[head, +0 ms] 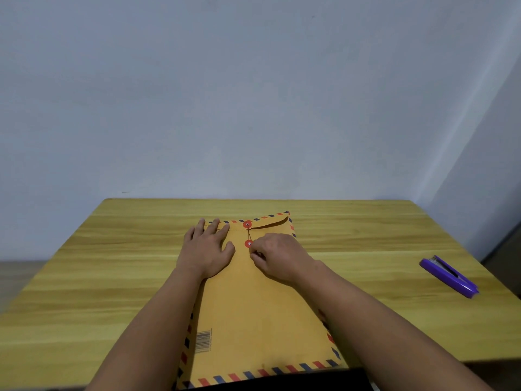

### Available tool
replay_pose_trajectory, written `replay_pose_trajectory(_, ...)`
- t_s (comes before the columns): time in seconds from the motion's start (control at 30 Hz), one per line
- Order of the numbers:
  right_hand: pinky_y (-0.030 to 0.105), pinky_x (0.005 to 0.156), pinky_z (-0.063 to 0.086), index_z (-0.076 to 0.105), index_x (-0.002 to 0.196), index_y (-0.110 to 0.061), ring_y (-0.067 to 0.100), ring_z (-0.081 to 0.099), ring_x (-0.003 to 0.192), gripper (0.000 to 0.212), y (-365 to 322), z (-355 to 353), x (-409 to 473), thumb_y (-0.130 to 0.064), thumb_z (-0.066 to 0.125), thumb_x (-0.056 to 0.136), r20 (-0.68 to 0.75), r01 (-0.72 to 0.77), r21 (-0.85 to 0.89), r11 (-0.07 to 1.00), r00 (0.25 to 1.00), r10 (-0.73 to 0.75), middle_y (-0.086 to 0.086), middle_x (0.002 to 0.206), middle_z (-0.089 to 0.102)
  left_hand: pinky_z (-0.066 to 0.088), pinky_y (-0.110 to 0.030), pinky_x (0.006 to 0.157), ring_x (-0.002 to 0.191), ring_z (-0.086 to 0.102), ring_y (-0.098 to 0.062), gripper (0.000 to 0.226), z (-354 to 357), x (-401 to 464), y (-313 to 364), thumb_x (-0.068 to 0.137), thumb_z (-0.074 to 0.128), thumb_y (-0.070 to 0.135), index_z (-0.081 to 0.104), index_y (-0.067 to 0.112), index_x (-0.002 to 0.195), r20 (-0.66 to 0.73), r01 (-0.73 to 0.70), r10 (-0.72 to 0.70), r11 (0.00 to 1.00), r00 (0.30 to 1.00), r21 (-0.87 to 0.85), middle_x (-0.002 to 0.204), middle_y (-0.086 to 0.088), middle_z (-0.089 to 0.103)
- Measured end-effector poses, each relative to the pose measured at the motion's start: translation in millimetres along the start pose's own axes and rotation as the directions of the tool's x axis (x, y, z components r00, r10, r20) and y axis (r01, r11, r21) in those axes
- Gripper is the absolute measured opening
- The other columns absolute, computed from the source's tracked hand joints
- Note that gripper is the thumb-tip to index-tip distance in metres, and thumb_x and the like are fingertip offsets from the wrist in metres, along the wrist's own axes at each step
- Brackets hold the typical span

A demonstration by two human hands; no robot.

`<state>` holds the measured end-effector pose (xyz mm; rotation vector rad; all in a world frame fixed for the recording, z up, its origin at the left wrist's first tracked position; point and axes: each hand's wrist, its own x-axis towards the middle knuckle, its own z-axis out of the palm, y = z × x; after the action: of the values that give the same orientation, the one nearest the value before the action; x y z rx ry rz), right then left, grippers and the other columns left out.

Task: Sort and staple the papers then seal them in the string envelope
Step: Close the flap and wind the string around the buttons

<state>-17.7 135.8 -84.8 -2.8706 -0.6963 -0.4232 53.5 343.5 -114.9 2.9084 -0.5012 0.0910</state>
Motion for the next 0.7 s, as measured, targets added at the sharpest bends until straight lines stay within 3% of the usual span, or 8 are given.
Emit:
replay_pose_trajectory(0.17,0.033,0.066,0.043,0.071,0.1,-0.016,0.022,0.064,0.085,0.019,-4,7,6,-0.025,0.055,0.105,-0.037,0.052,-0.019,0.998,0.998,-0.053,0.001,0.09,0.072,0.007,-0.047,0.125,0.156,0.001,-0.027,0.066,1,0,-1,0.096,0.026,0.058,0.024,0.037,0.158,0.002,-0.002,0.002,1.0,1.0,-0.008,0.168,0.004,0.015)
replay_pose_trajectory(0.43,0.039,0.06,0.052,0.067,0.091,-0.015,0.025,0.061,0.076,0.021,-6,4,37,-0.022,0.053,0.105,0.013,0.182,-0.138,0.974,0.983,-0.182,0.001,0.085,0.066,0.005,-0.047,0.125,0.156,0.001,-0.027,0.069,-2,-2,-1,0.092,0.016,0.05,0.022,0.035,0.159,0.011,-0.021,0.021,0.999,1.0,-0.034,0.169,0.004,0.013)
replay_pose_trajectory(0.6,0.034,0.05,0.035,0.067,0.084,-0.012,0.029,0.062,0.074,0.021,4,11,61,-0.02,0.056,0.1,-0.022,0.218,-0.173,0.96,0.974,-0.225,0.003,0.087,0.061,0.006,-0.048,0.124,0.156,0.003,-0.028,0.066,0,-3,-1,0.093,0.022,0.046,0.021,0.036,0.158,-0.004,-0.024,0.024,0.999,1.0,-0.036,0.168,0.004,0.017)
replay_pose_trajectory(0.7,0.033,0.048,0.037,0.066,0.085,-0.016,0.024,0.059,0.072,0.01,21,7,67,-0.019,0.063,0.094,0.023,0.221,-0.2,0.955,0.975,-0.221,0.001,0.092,0.057,0.005,-0.048,0.125,0.156,0.001,-0.027,0.068,0,-2,-2,0.091,0.022,0.048,0.023,0.036,0.158,-0.004,-0.027,0.027,0.999,1.0,-0.04,0.168,0.004,0.016)
